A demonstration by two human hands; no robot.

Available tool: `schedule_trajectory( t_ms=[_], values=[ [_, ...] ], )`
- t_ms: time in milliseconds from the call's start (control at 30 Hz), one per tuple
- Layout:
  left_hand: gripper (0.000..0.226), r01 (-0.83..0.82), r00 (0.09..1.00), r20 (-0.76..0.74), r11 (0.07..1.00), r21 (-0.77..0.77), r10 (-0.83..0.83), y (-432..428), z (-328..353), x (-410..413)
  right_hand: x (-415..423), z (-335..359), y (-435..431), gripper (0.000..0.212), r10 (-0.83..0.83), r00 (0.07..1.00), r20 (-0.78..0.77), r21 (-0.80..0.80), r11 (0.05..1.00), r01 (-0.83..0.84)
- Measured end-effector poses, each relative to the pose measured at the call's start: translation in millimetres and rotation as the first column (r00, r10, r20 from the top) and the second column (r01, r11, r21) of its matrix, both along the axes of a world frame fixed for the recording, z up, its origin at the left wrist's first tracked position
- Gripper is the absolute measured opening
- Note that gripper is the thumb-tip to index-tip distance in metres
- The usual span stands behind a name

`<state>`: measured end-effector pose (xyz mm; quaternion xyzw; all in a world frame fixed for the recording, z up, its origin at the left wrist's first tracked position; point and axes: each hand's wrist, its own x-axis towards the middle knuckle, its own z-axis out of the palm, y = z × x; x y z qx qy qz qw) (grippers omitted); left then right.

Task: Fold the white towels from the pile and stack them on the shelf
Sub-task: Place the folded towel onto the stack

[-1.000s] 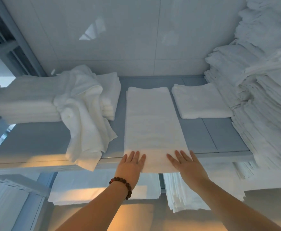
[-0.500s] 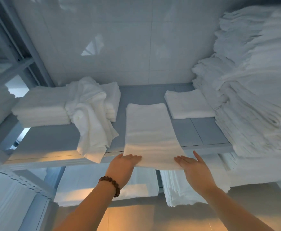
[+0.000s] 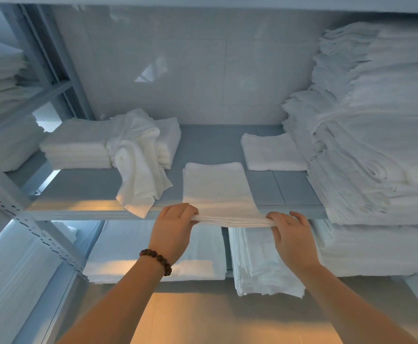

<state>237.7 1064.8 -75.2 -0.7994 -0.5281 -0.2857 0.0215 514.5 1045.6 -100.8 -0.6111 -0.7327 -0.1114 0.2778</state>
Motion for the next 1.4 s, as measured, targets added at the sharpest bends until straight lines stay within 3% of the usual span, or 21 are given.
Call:
schedule_trajectory(
  t_ms=[133, 267, 400, 467, 600, 767, 1000, 1167, 1400],
  values=[
    [0.012, -0.033, 0.999, 0.018, 0.997, 0.068, 0.032, -9.9, 2.8, 0.1, 4.4, 5.0, -5.8, 0.017, 0.054, 0.998, -0.037, 0.095, 0.994, -0.05],
    [0.01, -0.084, 0.995, 0.059, 0.989, 0.122, 0.077, -1.9, 9.9, -1.8, 3.2, 19.8, 6.1, 0.021, 0.067, 0.995, -0.072, 0.18, 0.982, -0.053],
    [0.025, -0.111, 0.991, 0.094, 0.985, 0.131, 0.099, 25.1, 20.5, -6.2, 4.0, 34.5, 38.0, 0.036, 0.032, 0.986, -0.166, 0.12, 0.993, -0.012],
    [0.017, -0.125, 0.988, 0.107, 0.98, 0.155, 0.109, 44.5, 21.7, -8.6, 1.2, 39.2, 58.1, 0.039, 0.013, 0.978, -0.21, 0.137, 0.99, 0.017],
    [0.01, -0.149, 0.985, 0.11, 0.973, 0.177, 0.131, 98.4, 22.0, -11.8, -6.7, 45.6, 112.2, 0.024, -0.021, 0.968, -0.249, 0.089, 0.995, 0.044],
    [0.012, -0.162, 0.985, 0.079, 0.982, 0.098, 0.155, 176.3, 6.7, -17.9, -21.8, 34.0, 187.5, 0.01, -0.013, 0.96, -0.28, 0.057, 0.998, 0.03],
    [0.021, -0.178, 0.983, -0.082, 0.969, -0.173, 0.166, 262.9, -47.2, -23.5, -30.5, -5.9, 257.9, 0.02, -0.153, 0.945, -0.289, -0.191, 0.976, 0.099],
    [0.015, -0.22, 0.973, -0.118, 0.952, -0.212, 0.199, 297.8, -78.1, -14.8, -29.4, -33.9, 296.2, 0.017, -0.182, 0.941, -0.287, -0.302, 0.949, 0.091],
    [0.025, -0.323, 0.924, -0.308, 0.893, -0.314, 0.225, 341.9, -131.1, 2.0, -20.0, -94.9, 333.0, 0.016, -0.198, 0.949, -0.246, -0.434, 0.898, 0.074]
  ],
)
